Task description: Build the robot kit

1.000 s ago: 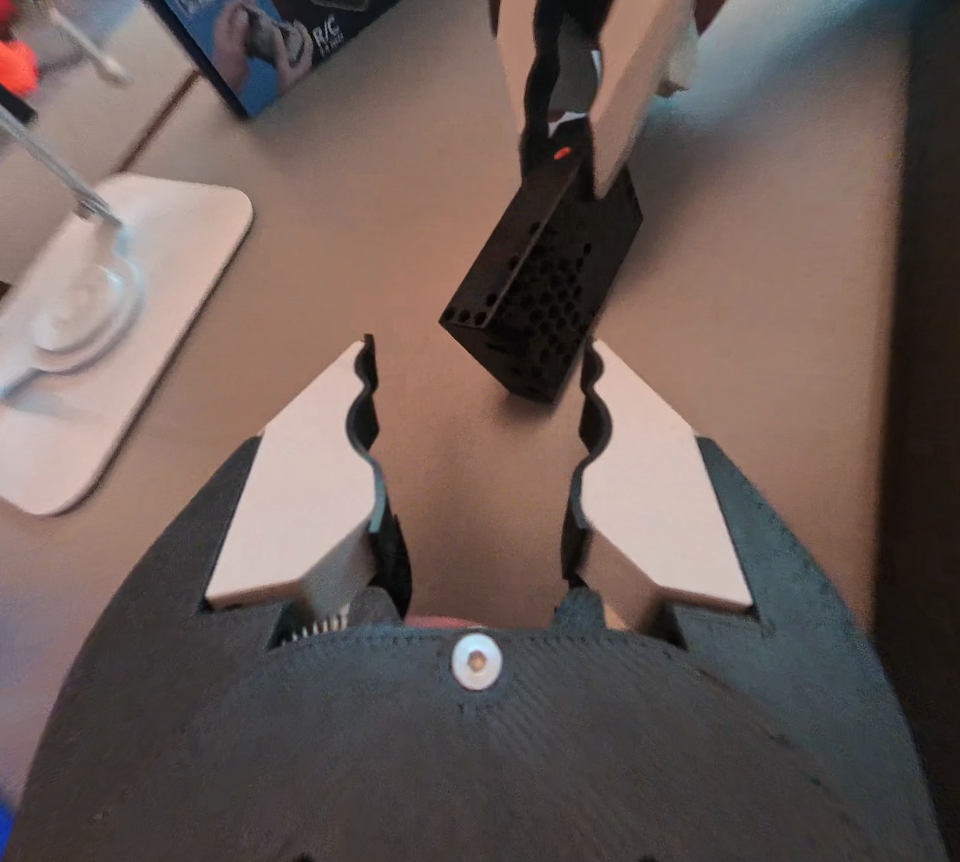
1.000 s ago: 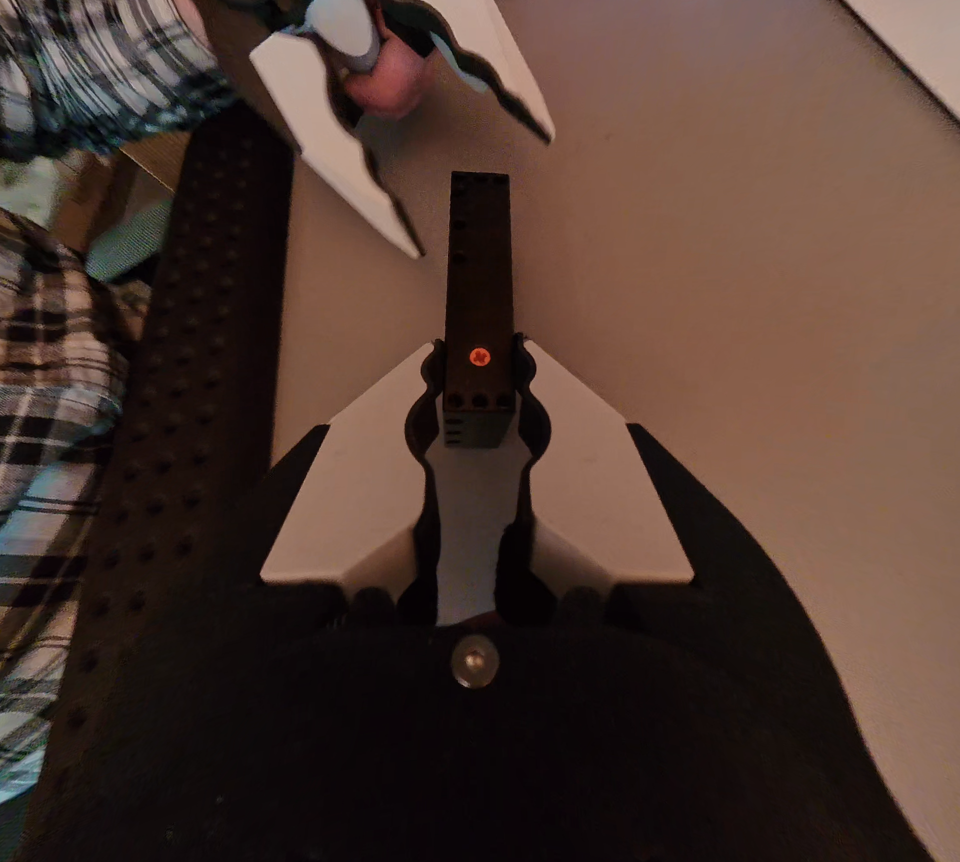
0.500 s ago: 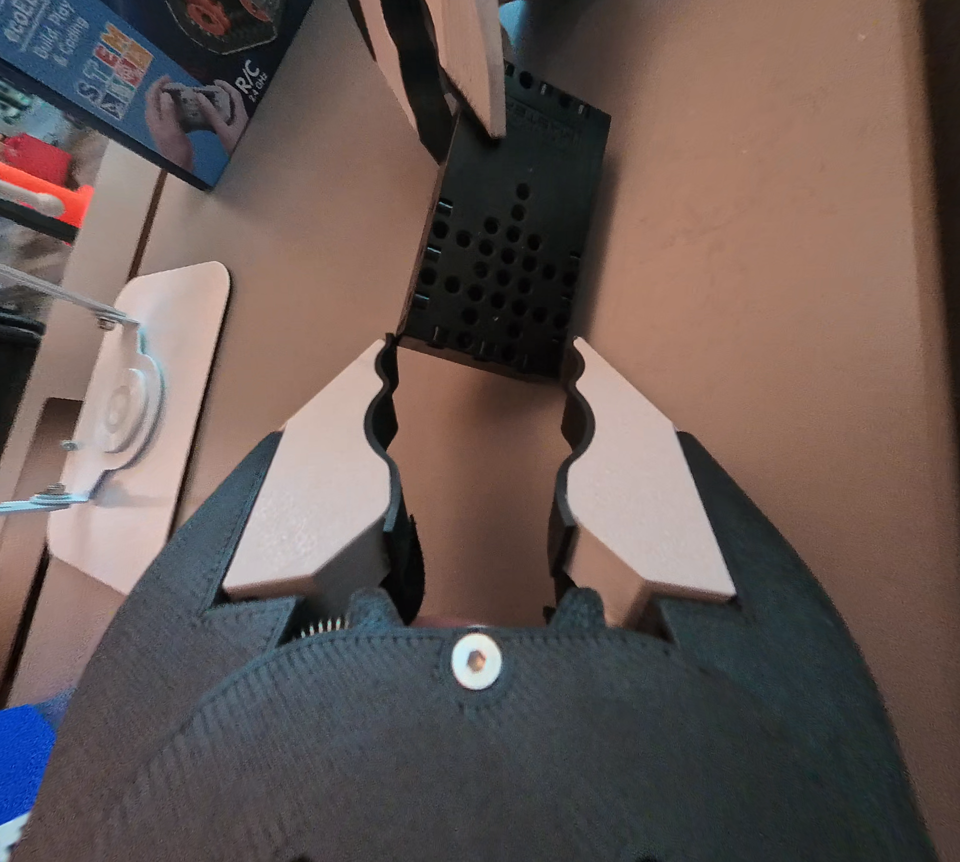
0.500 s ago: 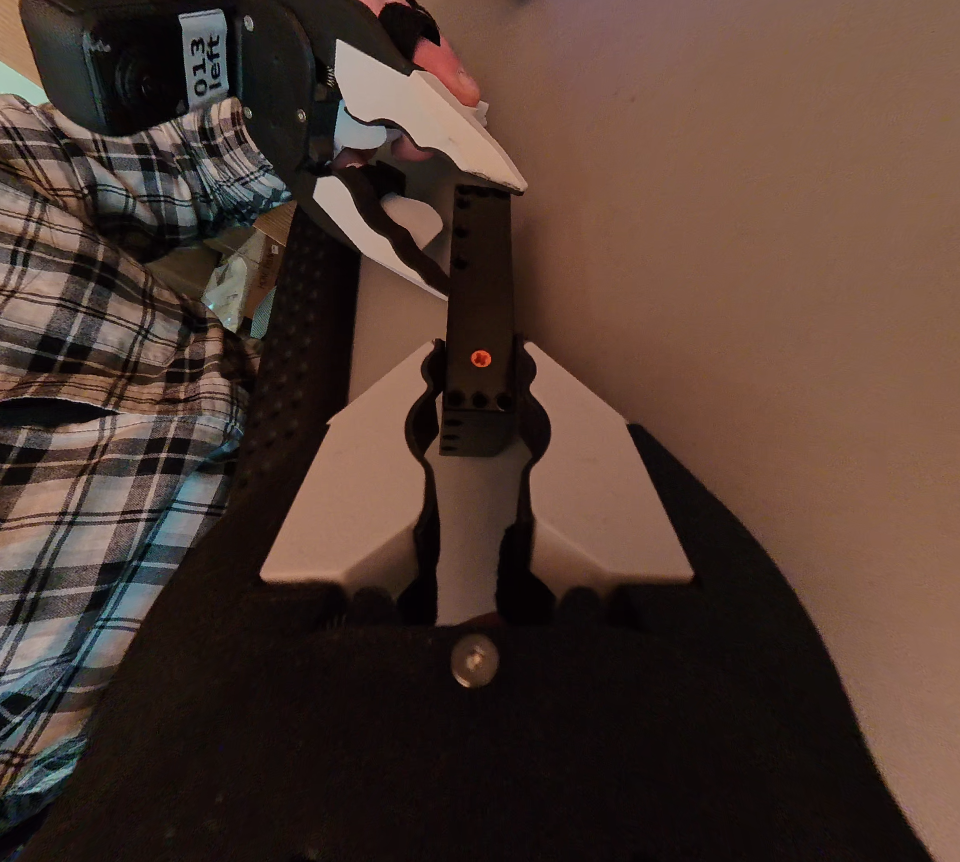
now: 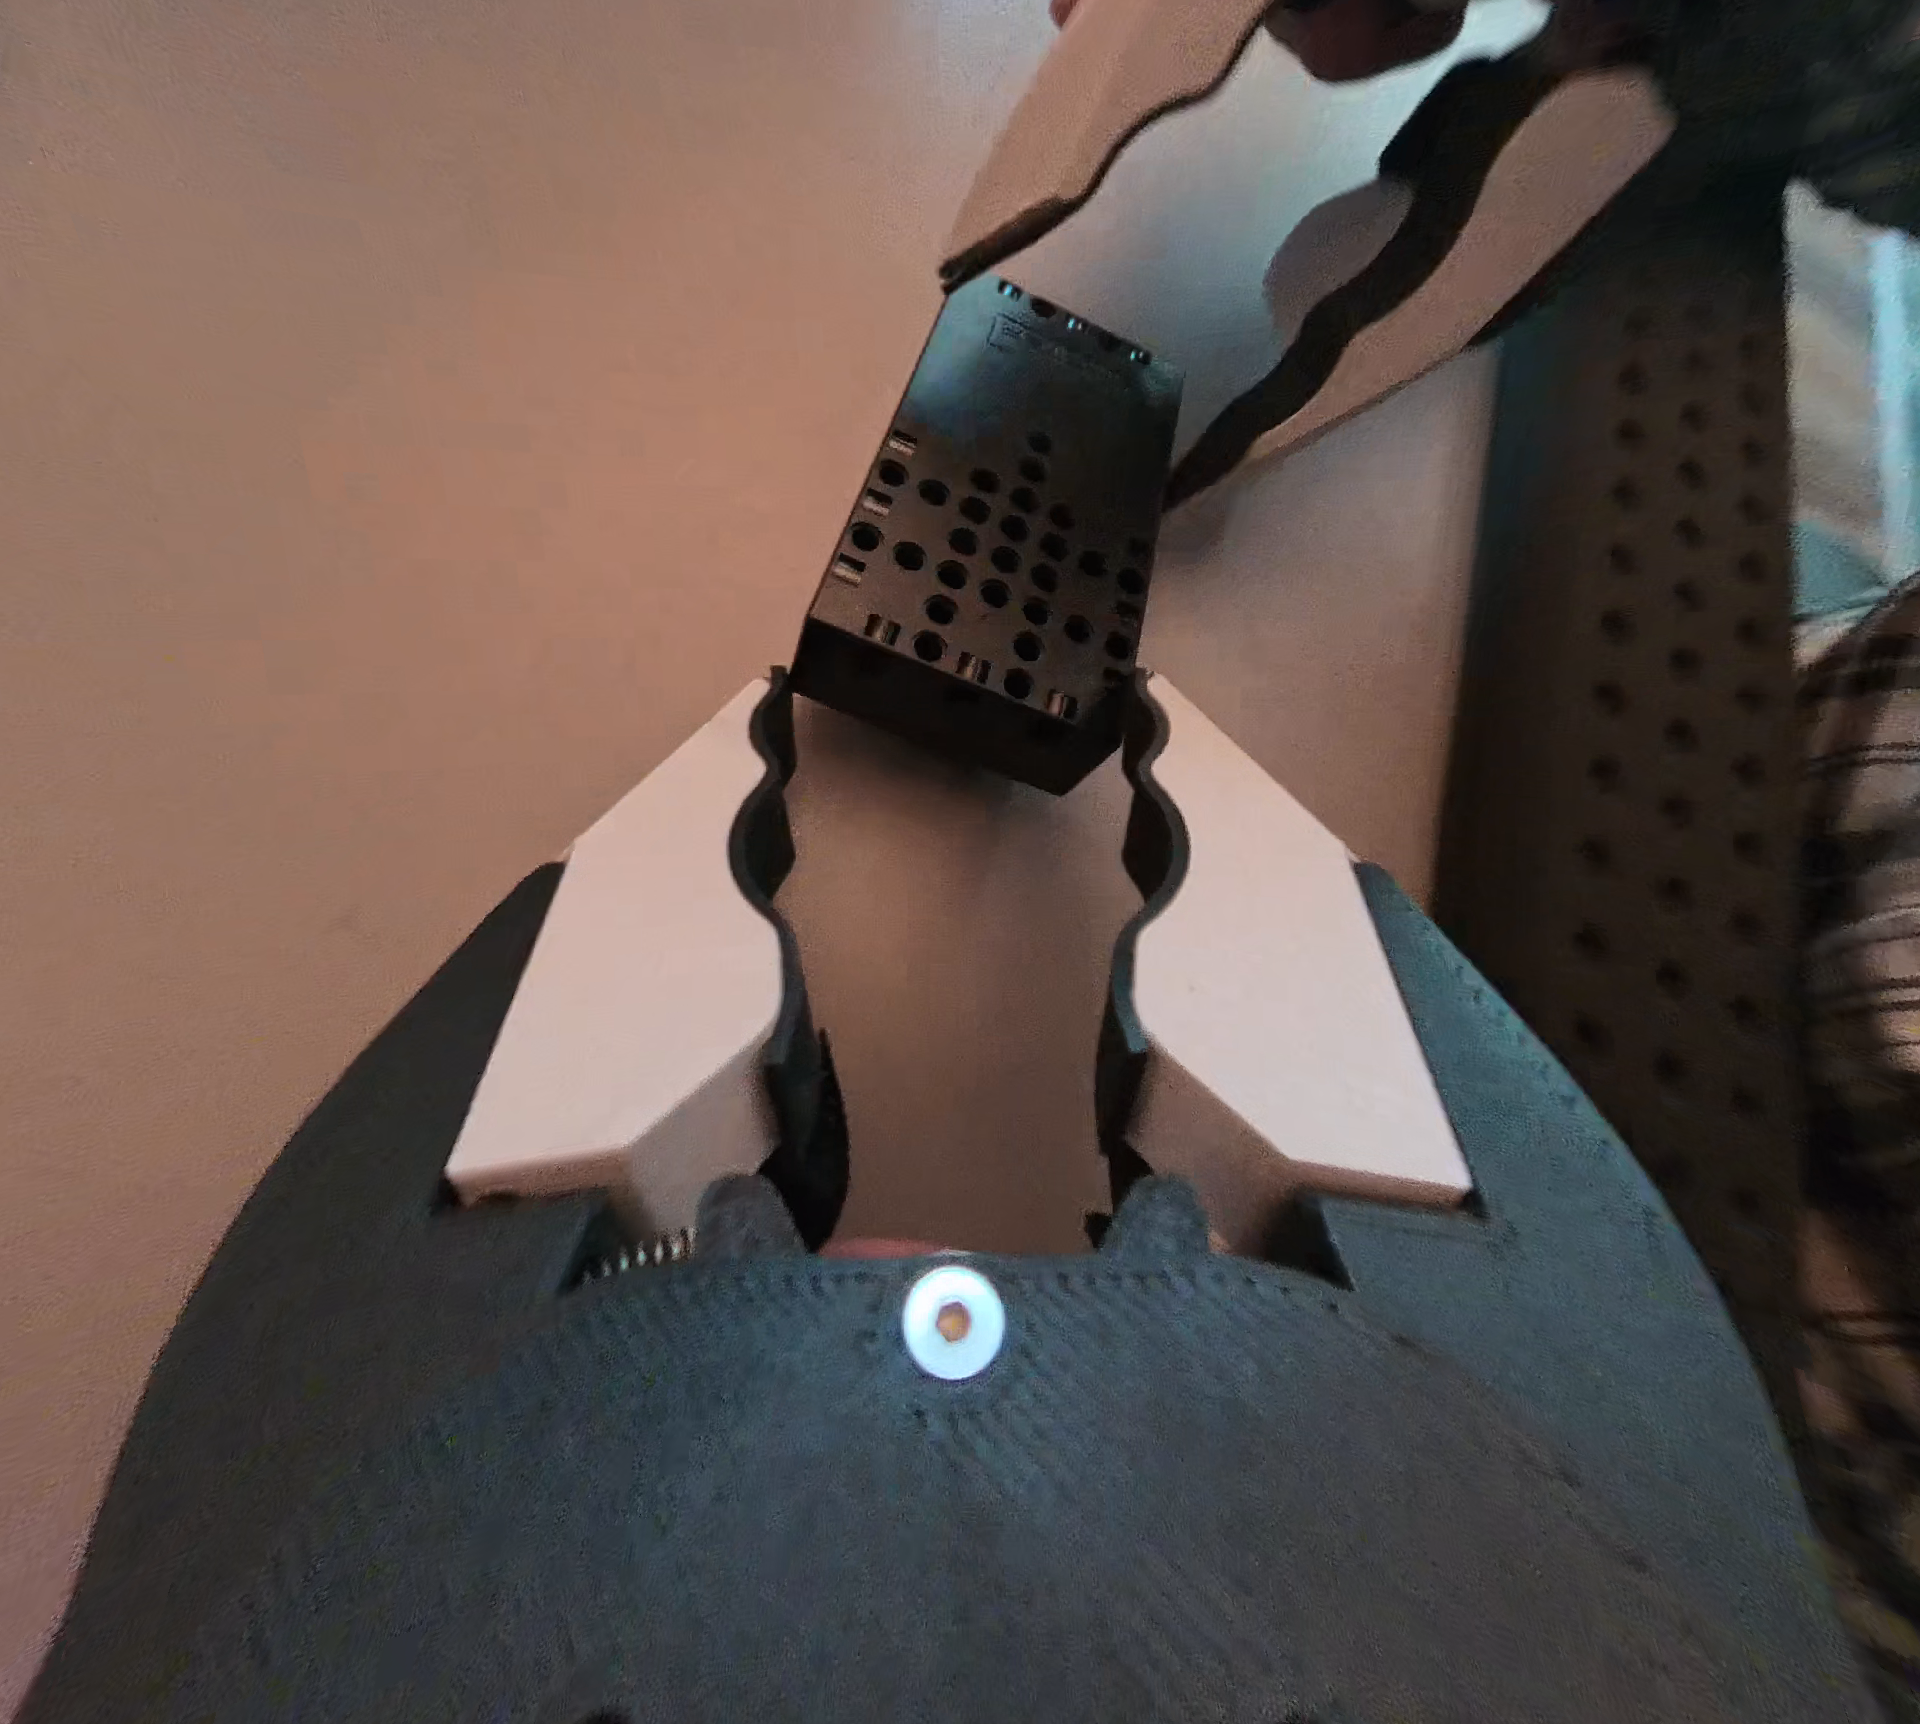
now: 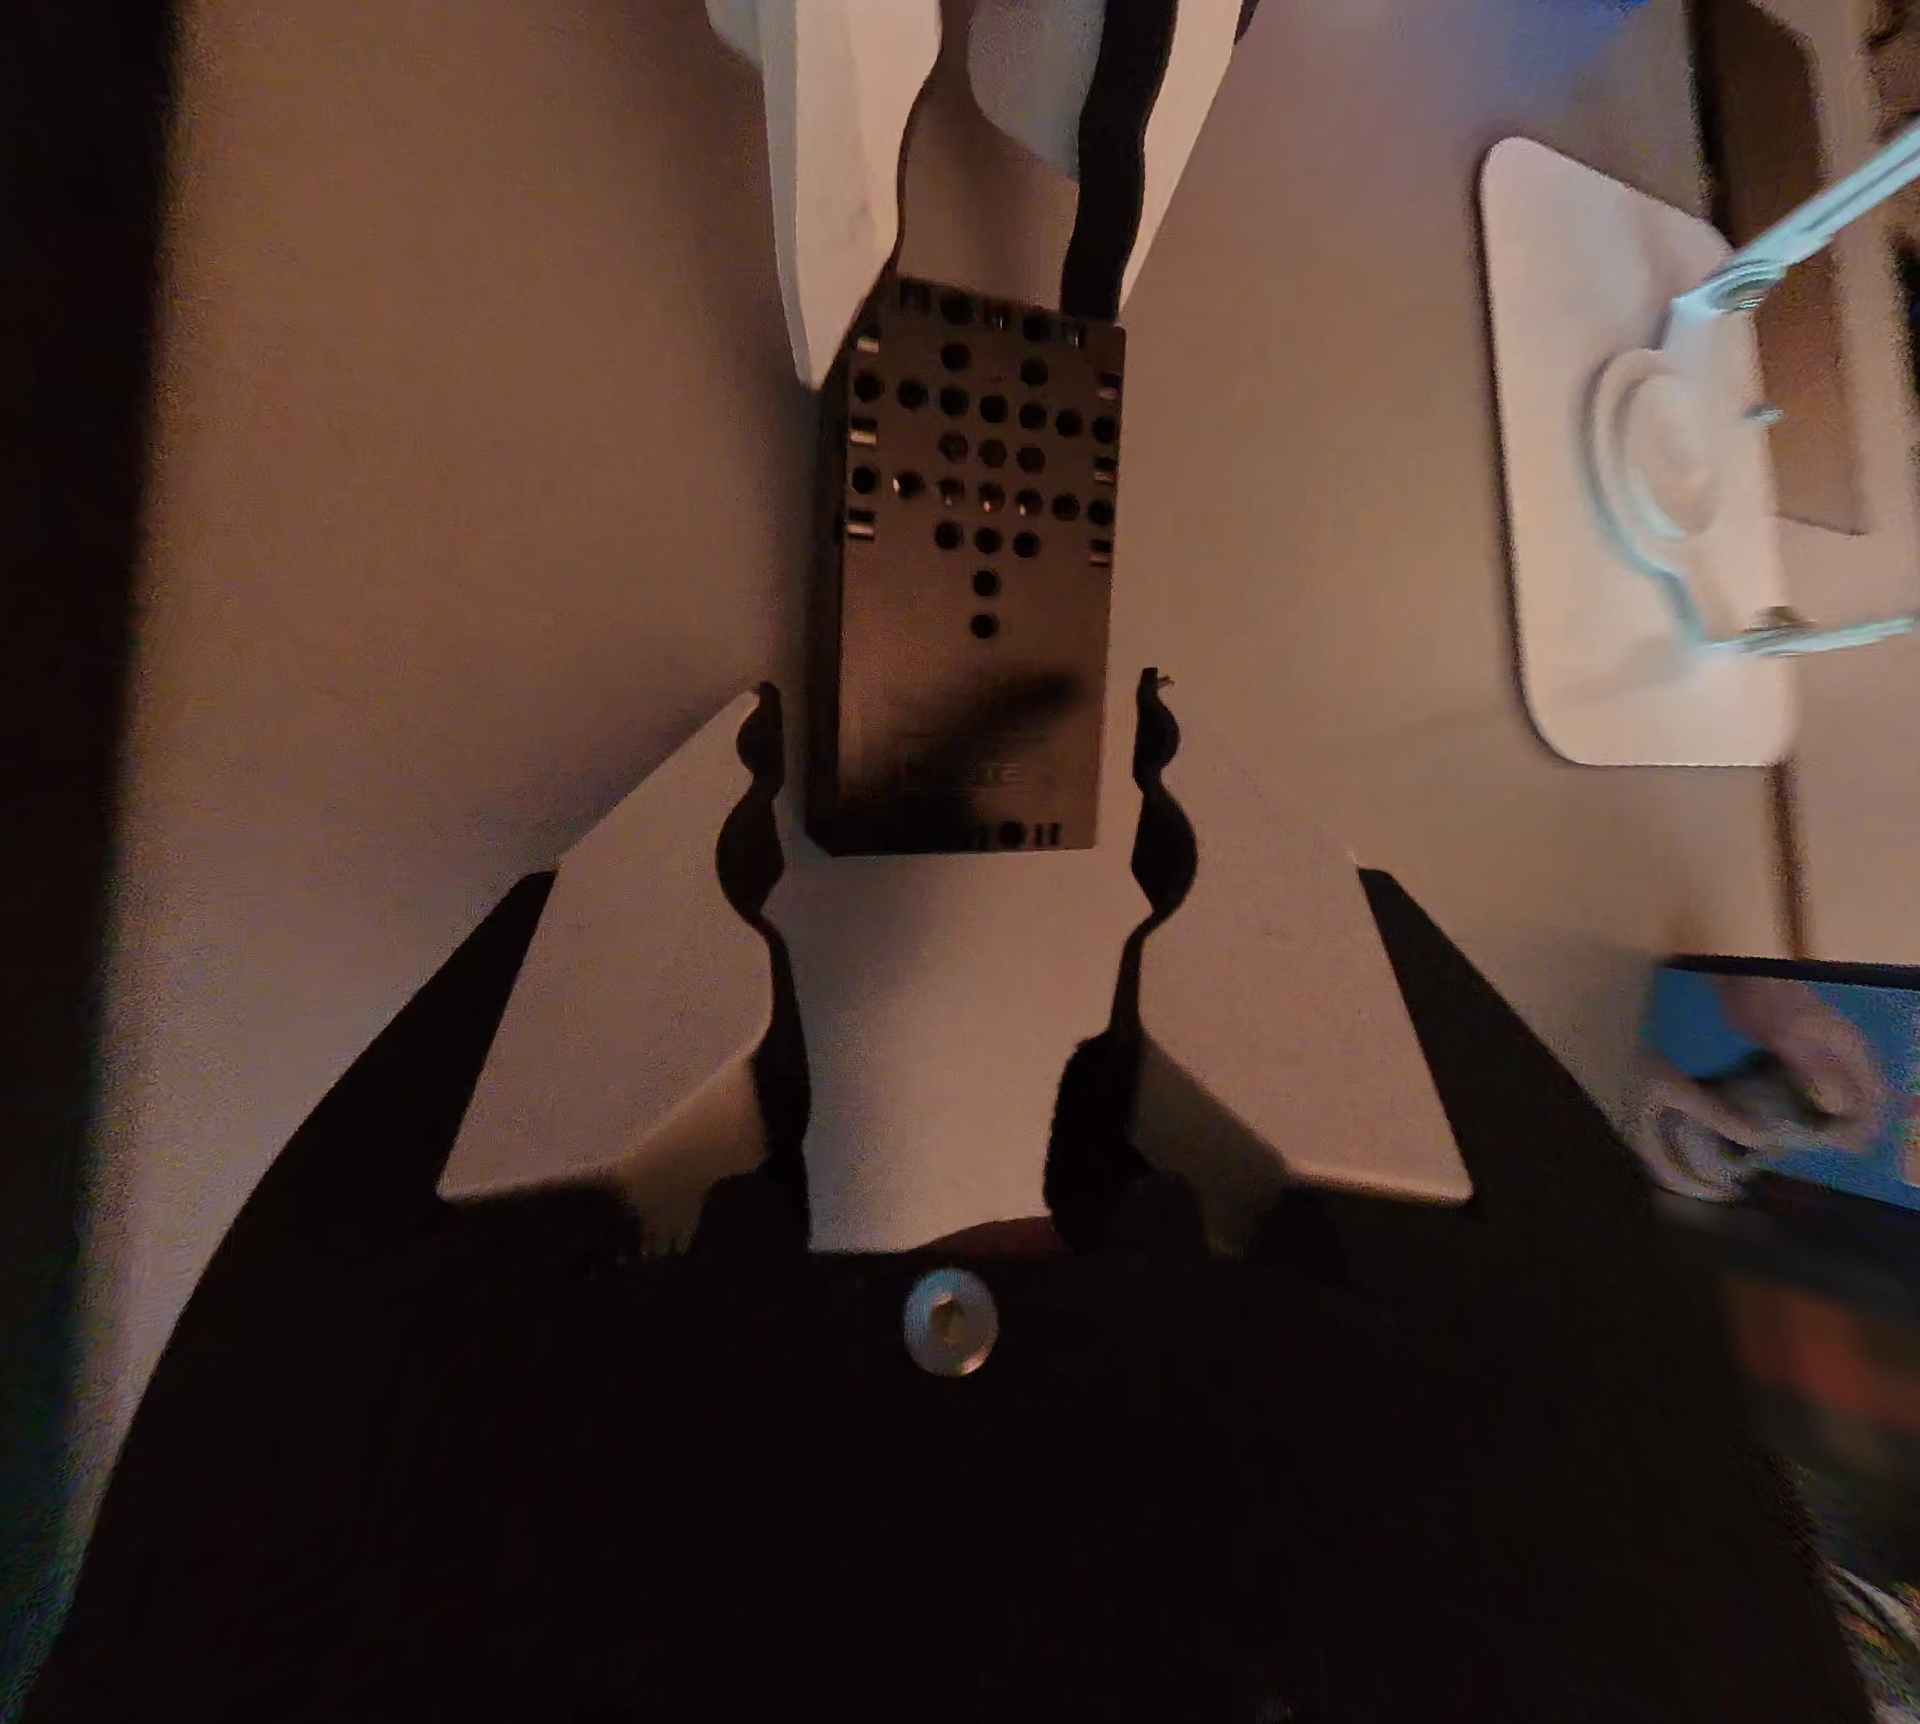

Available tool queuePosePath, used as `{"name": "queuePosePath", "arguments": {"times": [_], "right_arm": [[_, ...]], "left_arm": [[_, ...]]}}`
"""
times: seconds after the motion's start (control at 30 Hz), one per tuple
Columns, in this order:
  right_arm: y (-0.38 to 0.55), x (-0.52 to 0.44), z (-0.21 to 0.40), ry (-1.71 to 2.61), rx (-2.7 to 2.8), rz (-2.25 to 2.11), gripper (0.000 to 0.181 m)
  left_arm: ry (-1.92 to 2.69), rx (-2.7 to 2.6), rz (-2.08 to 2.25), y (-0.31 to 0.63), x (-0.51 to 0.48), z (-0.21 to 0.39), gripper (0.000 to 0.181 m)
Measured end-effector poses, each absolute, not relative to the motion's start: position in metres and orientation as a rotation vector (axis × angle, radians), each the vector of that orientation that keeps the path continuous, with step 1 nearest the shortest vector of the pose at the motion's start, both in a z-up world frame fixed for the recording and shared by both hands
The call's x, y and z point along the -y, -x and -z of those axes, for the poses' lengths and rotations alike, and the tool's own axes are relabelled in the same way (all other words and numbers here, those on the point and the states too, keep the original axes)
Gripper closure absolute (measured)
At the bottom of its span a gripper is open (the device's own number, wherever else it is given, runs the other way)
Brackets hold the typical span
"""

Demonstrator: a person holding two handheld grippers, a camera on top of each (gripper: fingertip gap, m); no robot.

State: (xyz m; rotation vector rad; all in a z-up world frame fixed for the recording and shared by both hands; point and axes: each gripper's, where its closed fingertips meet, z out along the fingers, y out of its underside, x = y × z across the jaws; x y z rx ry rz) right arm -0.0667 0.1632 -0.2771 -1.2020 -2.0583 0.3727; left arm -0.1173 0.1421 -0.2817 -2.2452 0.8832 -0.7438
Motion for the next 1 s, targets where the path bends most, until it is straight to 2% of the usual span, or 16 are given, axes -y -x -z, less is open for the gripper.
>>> {"name": "queuePosePath", "arguments": {"times": [0.07,0.1,0.13,0.3,0.4,0.43,0.53,0.6,0.67,0.9,1.0], "right_arm": [[0.069,-0.169,0.281,1.124,2.040,-0.238,0.118],[0.070,-0.169,0.285,1.098,2.049,-0.200,0.126],[0.070,-0.170,0.289,1.075,2.052,-0.170,0.142],[0.070,-0.173,0.287,1.144,2.039,-0.246,0.143],[0.069,-0.172,0.281,1.274,2.033,-0.414,0.146],[0.068,-0.172,0.278,1.332,2.036,-0.491,0.146],[0.065,-0.174,0.270,1.516,2.038,-0.728,0.148],[0.065,-0.176,0.268,1.624,2.039,-0.851,0.148],[0.064,-0.178,0.266,1.706,2.044,-0.945,0.148],[0.067,-0.198,0.262,1.764,1.913,-0.945,0.151],[0.065,-0.198,0.265,1.750,1.933,-0.910,0.151]], "left_arm": [[2.314,-0.805,0.815,0.119,-0.144,0.285,0.120],[2.333,-0.780,0.841,0.121,-0.146,0.286,0.120],[2.350,-0.753,0.875,0.121,-0.147,0.288,0.120],[2.319,-0.830,0.776,0.122,-0.149,0.291,0.121],[2.257,-0.969,0.528,0.125,-0.152,0.292,0.106],[2.189,-1.009,0.446,0.124,-0.156,0.287,0.106],[2.027,-1.155,0.201,0.119,-0.161,0.280,0.119],[2.004,-1.202,0.078,0.119,-0.166,0.286,0.142],[2.020,-1.147,0.100,0.118,-0.171,0.285,0.151],[2.145,-1.001,0.419,0.114,-0.172,0.286,0.155],[2.125,-1.000,0.381,0.115,-0.175,0.285,0.147]]}}
